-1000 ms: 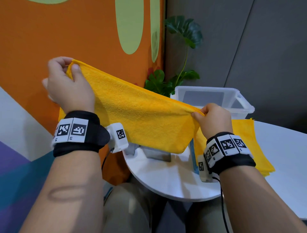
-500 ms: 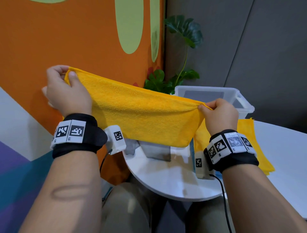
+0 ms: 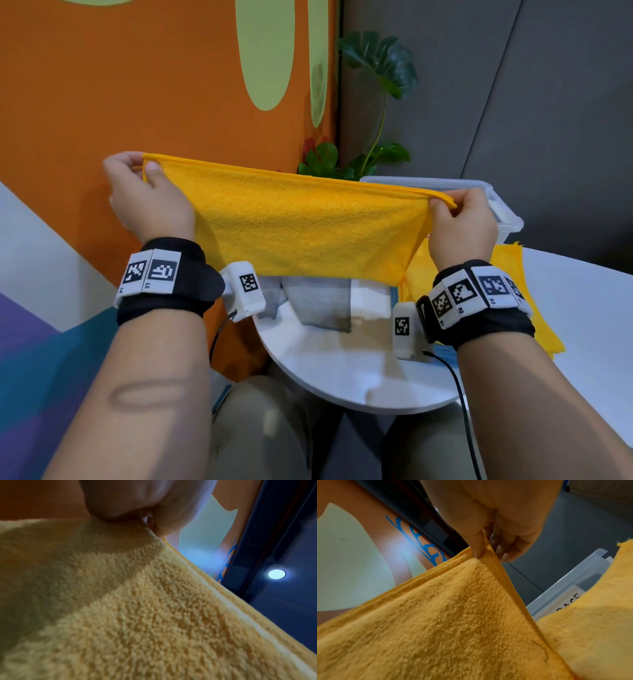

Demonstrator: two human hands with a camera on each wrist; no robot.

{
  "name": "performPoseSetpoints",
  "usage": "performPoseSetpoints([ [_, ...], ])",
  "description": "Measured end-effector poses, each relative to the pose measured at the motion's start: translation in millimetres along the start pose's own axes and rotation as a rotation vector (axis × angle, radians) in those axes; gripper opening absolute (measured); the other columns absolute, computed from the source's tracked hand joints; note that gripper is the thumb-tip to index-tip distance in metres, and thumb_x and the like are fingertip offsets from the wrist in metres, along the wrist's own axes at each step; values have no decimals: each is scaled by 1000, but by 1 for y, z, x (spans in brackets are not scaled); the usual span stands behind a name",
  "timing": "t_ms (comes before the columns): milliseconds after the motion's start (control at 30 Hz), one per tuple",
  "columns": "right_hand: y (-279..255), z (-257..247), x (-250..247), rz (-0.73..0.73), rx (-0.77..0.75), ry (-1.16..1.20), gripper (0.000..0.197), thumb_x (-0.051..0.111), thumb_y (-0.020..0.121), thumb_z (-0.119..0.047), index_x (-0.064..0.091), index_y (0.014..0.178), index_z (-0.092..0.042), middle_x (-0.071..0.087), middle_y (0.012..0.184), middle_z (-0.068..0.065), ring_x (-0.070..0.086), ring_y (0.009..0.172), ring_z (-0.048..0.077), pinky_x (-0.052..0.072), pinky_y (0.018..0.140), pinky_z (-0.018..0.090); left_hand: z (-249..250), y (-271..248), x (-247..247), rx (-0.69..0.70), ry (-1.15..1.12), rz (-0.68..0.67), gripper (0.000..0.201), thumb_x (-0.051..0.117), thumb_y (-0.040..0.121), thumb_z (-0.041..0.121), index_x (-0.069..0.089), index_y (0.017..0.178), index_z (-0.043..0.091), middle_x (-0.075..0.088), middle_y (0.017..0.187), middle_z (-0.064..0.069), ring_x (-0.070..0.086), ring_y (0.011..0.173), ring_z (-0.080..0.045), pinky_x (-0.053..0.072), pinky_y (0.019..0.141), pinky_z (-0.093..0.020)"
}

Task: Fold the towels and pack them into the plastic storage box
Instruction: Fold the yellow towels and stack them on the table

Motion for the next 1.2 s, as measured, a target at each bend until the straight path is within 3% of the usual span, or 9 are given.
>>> performPoseSetpoints([
  [100, 2, -1, -2, 3, -13, -13, 5, 54, 93, -23, 59, 93, -22, 51, 71, -13, 47, 64, 1, 34, 56, 14, -2, 1, 0, -30, -17, 0, 9, 39, 101, 18, 44, 108, 21, 45, 88, 10, 45, 87, -12, 38, 78, -23],
  [200, 3, -2, -4, 40, -18, -14, 12, 59, 90, -26, 67, 96, -19, 61, 79, -7, 55, 74, 10, 39, 67, 22, -6, 2, 0, -55, -23, -4, 23, 38, 101, 18, 49, 120, 11, 40, 82, 16, 45, 86, -11, 36, 72, -17],
  [467, 0, -3, -3, 97, 7, 53, 14, 62, 89, -32, 62, 92, -19, 60, 82, -8, 56, 78, 9, 40, 68, 20, -15, 0, 3, -74, 17, -46, 28, 37, 103, 19, 49, 126, 9, 47, 102, 3, 47, 90, -12, 39, 79, -21],
  [567, -4, -6, -5, 127, -6, 109, 17, 55, 94, -26, 45, 79, -25, 51, 74, -13, 50, 68, 3, 35, 57, 8, -18, -2, 3, -61, 29, -62, 28, 36, 103, 19, 48, 126, 9, 48, 103, 1, 47, 91, -13, 39, 79, -22],
  [667, -2, -5, -13, 208, -14, 240, 29, 40, 98, -16, 28, 74, -27, 57, 77, -11, 61, 79, 4, 39, 62, 3, -23, 3, -3, -97, 12, -25, 30, 34, 103, 18, 45, 128, 8, 55, 117, -6, 54, 102, -19, 38, 80, -20],
  [767, 3, -1, -18, 203, -11, 260, 28, 39, 96, -14, 30, 75, -28, 59, 75, -9, 68, 87, 6, 52, 81, 27, -25, 6, -9, -70, 39, -33, 31, 34, 102, 16, 45, 129, 5, 56, 121, -13, 54, 106, -23, 38, 82, -21],
  [867, 1, -4, -8, 82, -9, 226, 26, 44, 95, -15, 34, 76, -28, 64, 77, -8, 68, 88, 13, 51, 81, 34, -18, 1, -3, 43, 74, -147, 29, 36, 100, 14, 49, 124, 5, 57, 114, -14, 51, 95, -22, 38, 82, -28],
  [1033, -11, -17, 16, -167, -66, 73, 7, 57, 91, -22, 50, 92, -20, 55, 82, -11, 55, 82, 11, 39, 73, 23, 5, -18, 12, 285, 58, -400, 22, 42, 98, 12, 55, 115, 10, 54, 91, -5, 47, 78, -19, 31, 67, -27],
  [1200, -34, -37, 32, -539, -166, 120, 35, 66, 87, -30, 53, 118, -18, 60, 114, -7, 56, 105, 5, 45, 90, 22, 37, -46, 21, 554, -14, -654, 16, 47, 95, 9, 58, 106, 13, 53, 85, 10, 43, 75, -6, 29, 67, -22],
])
Point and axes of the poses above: each hand's wrist, its own y-axis towards the middle knuckle, its own x-axis out of the palm, z = x × y, the point moved 1 cm from there along y, towards the middle knuckle
